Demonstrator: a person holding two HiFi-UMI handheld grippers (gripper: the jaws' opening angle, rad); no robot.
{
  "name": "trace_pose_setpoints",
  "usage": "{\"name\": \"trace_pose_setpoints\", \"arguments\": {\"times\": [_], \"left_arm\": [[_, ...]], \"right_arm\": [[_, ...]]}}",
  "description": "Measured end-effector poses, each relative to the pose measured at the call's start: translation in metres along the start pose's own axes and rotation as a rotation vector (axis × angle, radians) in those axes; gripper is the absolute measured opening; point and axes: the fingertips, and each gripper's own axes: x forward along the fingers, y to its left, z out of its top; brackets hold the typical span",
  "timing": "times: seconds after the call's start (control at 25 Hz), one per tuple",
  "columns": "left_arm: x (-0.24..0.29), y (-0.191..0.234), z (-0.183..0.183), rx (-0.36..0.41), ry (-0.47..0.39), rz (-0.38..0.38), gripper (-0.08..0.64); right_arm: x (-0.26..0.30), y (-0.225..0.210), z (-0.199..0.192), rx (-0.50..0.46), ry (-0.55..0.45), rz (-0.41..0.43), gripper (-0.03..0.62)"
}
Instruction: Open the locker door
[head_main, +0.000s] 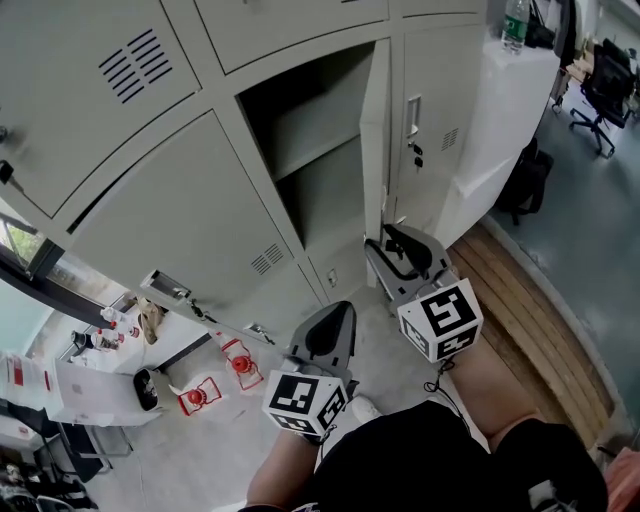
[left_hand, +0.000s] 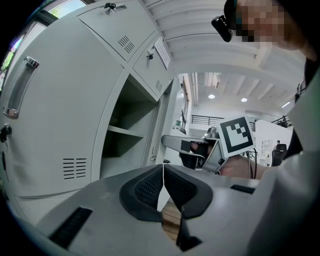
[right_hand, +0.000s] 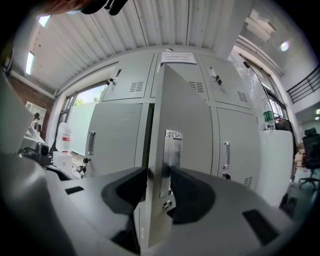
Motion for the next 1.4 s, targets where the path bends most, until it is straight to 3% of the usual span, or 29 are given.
{"name": "trace_pose_setpoints", "arguments": {"times": [0.24, 0.44, 0.8, 1.4], "left_arm": [[0.009, -0.02, 0.0, 0.008, 0.003, -0.025, 0.018], [0.007, -0.024, 0.002, 0.018, 0.003, -0.013, 0.018], [0.012, -0.032, 0.003, 0.018, -0.004, -0.014, 0.018], [0.043, -0.086, 0.001, 0.01, -0.006, -0.083, 0.018]], "right_arm": [[0.005, -0.001, 0.001, -0.056, 0.024, -0.082, 0.236], [0.001, -0.009, -0.003, -0.017, 0.03, -0.055, 0.257], [-0.026, -0.024, -0.006, -0.036, 0.03, -0.091, 0.193], [-0.081, -0.101, -0.017, -0.041, 0.066, -0.222, 0.149]]}}
